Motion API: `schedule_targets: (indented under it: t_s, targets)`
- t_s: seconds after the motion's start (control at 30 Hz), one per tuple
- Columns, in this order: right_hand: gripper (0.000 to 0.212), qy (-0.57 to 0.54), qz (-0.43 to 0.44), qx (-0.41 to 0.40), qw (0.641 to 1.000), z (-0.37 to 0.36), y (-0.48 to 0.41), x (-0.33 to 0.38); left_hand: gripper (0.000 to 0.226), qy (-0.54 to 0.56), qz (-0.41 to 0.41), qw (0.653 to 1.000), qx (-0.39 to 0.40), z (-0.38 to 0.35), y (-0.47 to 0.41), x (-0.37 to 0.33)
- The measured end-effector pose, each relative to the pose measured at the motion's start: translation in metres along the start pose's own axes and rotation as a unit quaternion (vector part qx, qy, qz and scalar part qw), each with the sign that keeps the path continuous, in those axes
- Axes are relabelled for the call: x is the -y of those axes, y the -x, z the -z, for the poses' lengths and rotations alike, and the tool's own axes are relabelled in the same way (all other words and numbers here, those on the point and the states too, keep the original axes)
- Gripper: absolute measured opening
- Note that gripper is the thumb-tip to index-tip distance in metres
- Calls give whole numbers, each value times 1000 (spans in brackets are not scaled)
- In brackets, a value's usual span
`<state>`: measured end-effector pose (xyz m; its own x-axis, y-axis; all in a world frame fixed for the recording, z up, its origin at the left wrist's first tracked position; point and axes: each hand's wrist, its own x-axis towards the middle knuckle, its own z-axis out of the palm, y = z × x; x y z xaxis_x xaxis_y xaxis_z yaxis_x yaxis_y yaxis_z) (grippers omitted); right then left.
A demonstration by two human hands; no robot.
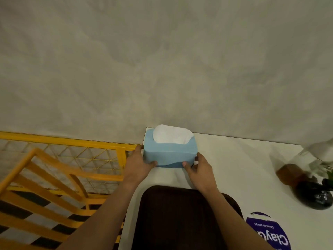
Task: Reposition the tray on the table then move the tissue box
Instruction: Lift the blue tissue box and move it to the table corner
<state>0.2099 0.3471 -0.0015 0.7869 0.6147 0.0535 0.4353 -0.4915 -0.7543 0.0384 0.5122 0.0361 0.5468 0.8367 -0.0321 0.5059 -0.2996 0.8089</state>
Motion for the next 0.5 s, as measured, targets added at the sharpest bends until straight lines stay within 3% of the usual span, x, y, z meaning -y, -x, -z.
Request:
schedule_targets:
  t_s: [0.3,0.5]
  targets:
    - [70,29,11,22,999,-1,-33,1,75,-14,-26,999,27,-12,-45,13]
    - [62,74,17,39,996,-3,-69,4,70,-3,-40,999,35,-17,-76,16]
